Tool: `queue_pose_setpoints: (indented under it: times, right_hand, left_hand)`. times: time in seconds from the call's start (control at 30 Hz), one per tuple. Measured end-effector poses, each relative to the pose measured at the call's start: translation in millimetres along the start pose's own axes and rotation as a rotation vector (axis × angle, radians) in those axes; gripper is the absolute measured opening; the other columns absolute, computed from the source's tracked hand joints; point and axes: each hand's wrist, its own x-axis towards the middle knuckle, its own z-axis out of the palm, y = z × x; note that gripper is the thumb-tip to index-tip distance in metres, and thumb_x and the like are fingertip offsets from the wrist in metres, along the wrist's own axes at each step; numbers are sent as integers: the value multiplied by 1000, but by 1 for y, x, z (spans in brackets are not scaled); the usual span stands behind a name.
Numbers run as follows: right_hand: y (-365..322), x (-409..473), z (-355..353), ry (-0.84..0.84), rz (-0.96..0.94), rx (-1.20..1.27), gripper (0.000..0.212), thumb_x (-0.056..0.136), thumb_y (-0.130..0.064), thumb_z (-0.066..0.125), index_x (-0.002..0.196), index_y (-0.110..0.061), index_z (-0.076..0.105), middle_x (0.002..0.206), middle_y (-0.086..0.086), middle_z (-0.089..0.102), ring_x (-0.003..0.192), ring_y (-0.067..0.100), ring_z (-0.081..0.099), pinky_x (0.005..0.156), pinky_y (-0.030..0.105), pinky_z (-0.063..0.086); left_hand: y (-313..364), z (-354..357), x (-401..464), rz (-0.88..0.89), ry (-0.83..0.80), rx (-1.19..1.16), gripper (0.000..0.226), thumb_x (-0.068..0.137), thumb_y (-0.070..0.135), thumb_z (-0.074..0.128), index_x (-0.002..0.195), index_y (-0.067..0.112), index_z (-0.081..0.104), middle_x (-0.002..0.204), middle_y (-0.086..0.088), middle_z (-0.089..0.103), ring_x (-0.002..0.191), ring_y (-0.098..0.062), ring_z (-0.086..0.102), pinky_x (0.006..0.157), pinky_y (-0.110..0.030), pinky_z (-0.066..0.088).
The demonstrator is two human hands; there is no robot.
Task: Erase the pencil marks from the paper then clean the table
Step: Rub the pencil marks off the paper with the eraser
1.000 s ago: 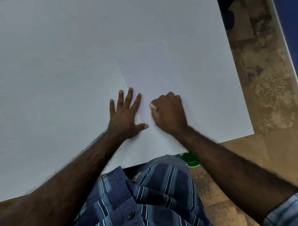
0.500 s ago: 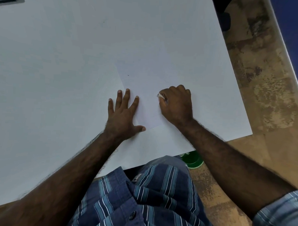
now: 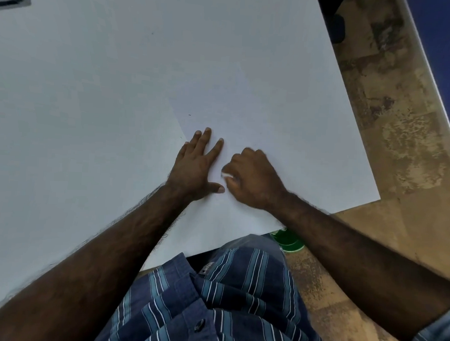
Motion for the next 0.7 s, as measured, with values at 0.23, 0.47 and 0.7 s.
queue_pose_setpoints:
  times: [0.23, 0.47, 0.7]
  right_hand:
    - [24, 4, -7, 164, 246, -40, 14, 88, -25, 68, 95, -23, 80, 86, -2, 71, 86, 29, 59, 75, 40, 41]
    - [-11, -26, 14, 43, -4, -18, 20, 94, -28, 68, 106, -19, 81, 94, 1, 74, 90, 26, 62, 78, 41, 46]
    - [20, -15, 1, 285, 367, -8, 7, 89, -22, 66, 90, -22, 74, 83, -2, 67, 84, 29, 57, 75, 39, 34]
  left_hand:
    - [1, -1, 0, -3, -15, 3, 125, 76, 65, 79, 164, 31, -4, 170, -3, -23, 158, -24, -18, 127, -43, 0]
    - [0, -1, 0, -2, -19, 8, 127, 75, 70, 76, 164, 33, -7, 169, -3, -25, 157, -23, -20, 128, -43, -1]
    - [1, -1, 0, -18, -31, 1, 128, 75, 63, 81, 163, 34, -8, 169, -1, -27, 157, -22, -21, 128, -43, -2]
